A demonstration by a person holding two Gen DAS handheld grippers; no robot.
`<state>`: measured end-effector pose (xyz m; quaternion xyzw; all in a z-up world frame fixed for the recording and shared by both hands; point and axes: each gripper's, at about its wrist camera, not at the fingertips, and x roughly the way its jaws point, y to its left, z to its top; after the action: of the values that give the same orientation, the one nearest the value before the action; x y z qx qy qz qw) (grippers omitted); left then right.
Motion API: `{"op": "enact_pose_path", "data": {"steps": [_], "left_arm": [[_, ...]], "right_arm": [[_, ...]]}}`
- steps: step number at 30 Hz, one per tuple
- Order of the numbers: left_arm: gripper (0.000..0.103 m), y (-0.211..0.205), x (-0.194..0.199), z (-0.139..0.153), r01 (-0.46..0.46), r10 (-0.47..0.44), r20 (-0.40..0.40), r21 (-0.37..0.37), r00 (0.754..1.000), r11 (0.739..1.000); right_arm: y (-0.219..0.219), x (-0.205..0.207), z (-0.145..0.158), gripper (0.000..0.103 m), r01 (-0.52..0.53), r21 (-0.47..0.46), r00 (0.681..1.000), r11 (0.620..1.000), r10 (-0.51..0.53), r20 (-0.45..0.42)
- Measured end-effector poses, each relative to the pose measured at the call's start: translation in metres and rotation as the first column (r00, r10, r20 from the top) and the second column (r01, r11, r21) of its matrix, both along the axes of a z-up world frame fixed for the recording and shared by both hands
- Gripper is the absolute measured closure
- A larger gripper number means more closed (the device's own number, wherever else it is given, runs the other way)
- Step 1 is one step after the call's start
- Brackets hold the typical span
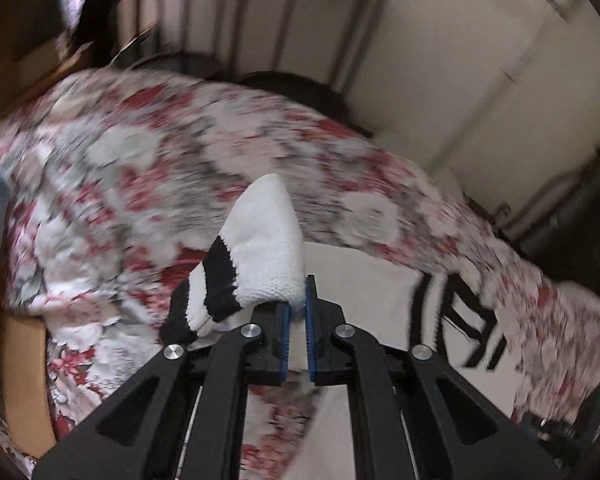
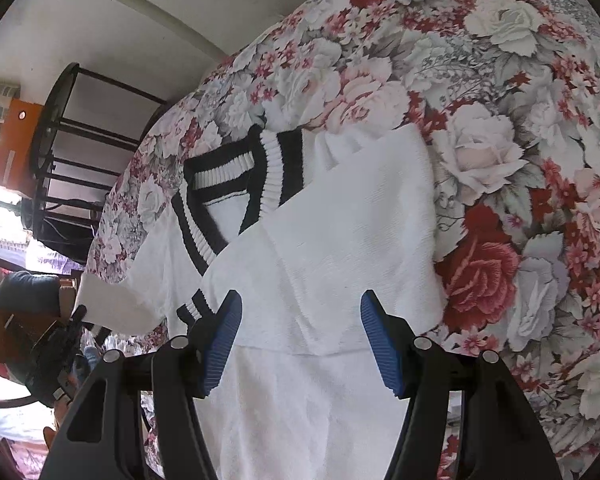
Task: Fold small clothes
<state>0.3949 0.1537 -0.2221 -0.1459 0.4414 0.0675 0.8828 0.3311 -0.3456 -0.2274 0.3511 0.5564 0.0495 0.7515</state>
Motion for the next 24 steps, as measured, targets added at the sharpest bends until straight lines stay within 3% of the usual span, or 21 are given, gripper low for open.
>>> {"op": "enact_pose_path", "data": {"steps": [4,9,13,15,16,17,19,20,21,23,24], "left_arm": [[0.097,-0.053,0.001,0.004,0.093,-0.095,0.016,0.101,0.995,0.991],[0.097,-0.128,-0.001,-0.003,0.243,-0.249,0.008,0.185,0.969,0.952],[0.097,-0.194,-0.010,-0.021,0.376,-0.381,-0.032,0.258,0.924,0.890],[0.097,-0.233,-0.018,-0.042,0.468,-0.466,-0.085,0.319,0.880,0.824],[0.093,-0.257,-0.022,-0.063,0.539,-0.520,-0.159,0.365,0.839,0.759],[0.088,-0.271,-0.027,-0.079,0.571,-0.536,-0.207,0.402,0.818,0.716],[0.059,-0.297,-0.044,-0.115,0.623,-0.550,-0.301,0.469,0.779,0.627],[0.056,-0.304,-0.054,-0.122,0.643,-0.570,-0.310,0.481,0.761,0.597],[0.053,-0.308,-0.061,-0.122,0.655,-0.589,-0.306,0.488,0.748,0.577],[0.031,-0.311,-0.075,-0.111,0.669,-0.637,-0.265,0.494,0.724,0.555],[0.012,-0.309,-0.079,-0.101,0.661,-0.650,-0.228,0.495,0.725,0.564]], "right_arm": [[-0.015,-0.007,0.003,0.040,0.017,0.005,1.000,1.000,-0.017,0.008],[-0.036,-0.016,0.005,0.040,0.047,0.017,0.999,0.999,-0.048,0.014],[-0.052,-0.024,0.006,0.040,0.073,0.025,0.997,0.997,-0.074,0.018],[-0.058,-0.027,0.006,0.040,0.085,0.031,0.996,0.996,-0.085,0.018],[-0.060,-0.028,0.005,0.040,0.089,0.032,0.996,0.995,-0.090,0.018],[-0.063,-0.029,0.005,0.040,0.094,0.033,0.995,0.995,-0.095,0.016],[-0.066,-0.030,0.005,0.040,0.101,0.033,0.995,0.994,-0.102,0.014],[-0.067,-0.030,0.006,0.040,0.104,0.034,0.994,0.994,-0.105,0.015],[-0.066,-0.030,0.007,0.040,0.106,0.036,0.994,0.994,-0.107,0.018],[-0.063,-0.028,0.009,0.040,0.104,0.043,0.994,0.994,-0.105,0.025],[-0.060,-0.026,0.010,0.040,0.099,0.045,0.995,0.994,-0.100,0.028]]}}
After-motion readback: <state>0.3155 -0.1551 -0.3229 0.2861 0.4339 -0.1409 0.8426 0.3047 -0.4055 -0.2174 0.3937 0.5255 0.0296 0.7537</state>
